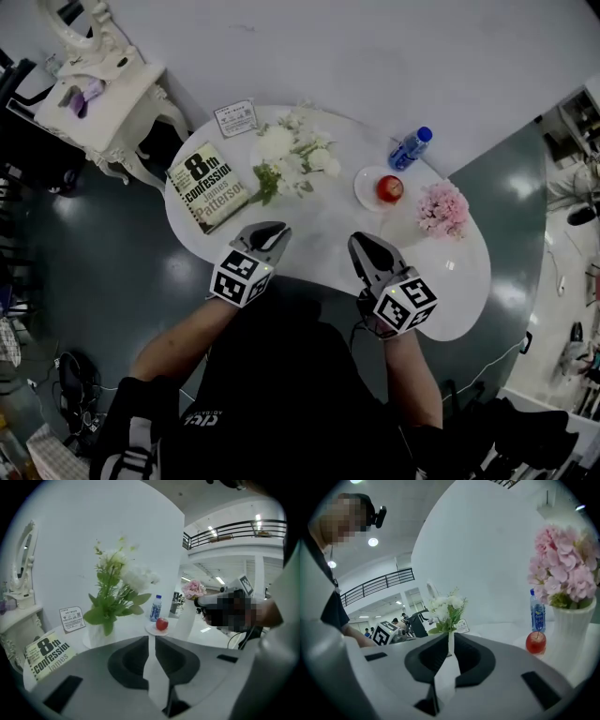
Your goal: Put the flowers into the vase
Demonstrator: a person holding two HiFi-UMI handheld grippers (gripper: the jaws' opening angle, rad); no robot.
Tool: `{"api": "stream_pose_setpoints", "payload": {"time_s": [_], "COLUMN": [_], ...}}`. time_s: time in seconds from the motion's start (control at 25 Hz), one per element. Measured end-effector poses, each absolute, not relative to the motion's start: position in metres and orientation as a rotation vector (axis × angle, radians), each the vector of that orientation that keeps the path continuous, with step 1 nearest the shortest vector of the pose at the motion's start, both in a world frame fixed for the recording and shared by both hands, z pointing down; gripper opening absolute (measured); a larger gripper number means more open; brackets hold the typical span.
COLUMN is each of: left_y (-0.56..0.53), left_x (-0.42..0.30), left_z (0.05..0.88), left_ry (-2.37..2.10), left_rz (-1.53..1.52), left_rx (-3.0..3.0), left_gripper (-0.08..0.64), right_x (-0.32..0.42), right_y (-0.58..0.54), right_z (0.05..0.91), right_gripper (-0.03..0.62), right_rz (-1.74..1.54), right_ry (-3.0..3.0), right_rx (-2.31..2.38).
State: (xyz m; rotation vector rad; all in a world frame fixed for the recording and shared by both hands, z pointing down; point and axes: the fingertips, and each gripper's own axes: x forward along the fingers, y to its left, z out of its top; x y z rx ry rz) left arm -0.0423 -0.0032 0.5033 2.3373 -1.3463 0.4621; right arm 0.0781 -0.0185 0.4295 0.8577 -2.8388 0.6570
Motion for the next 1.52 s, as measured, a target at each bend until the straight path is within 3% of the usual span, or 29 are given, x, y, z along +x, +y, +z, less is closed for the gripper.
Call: {"api": "stream_pose_setpoints", "payload": {"time_s": [0.48,1.52], "left_y": [0.01,-0.005], "left_x": [0.032,0.021], "left_z": [0.446,0.356], "left_ry": [-1.247,-1.211], "left_rz": [0.388,0.147], "left_rx": [2.491,2.708], "left_gripper": [0.018,0.011], "right_x": [0.117,0.102], "right_y": [0.006,0.006], "right_z": [0.397,0.321], "right_gripper": [0.038,0.025], "right_rz": [0.568,0.385], "right_ry": [-2.87,-2.892], "right_rx": [0.975,1.136]}}
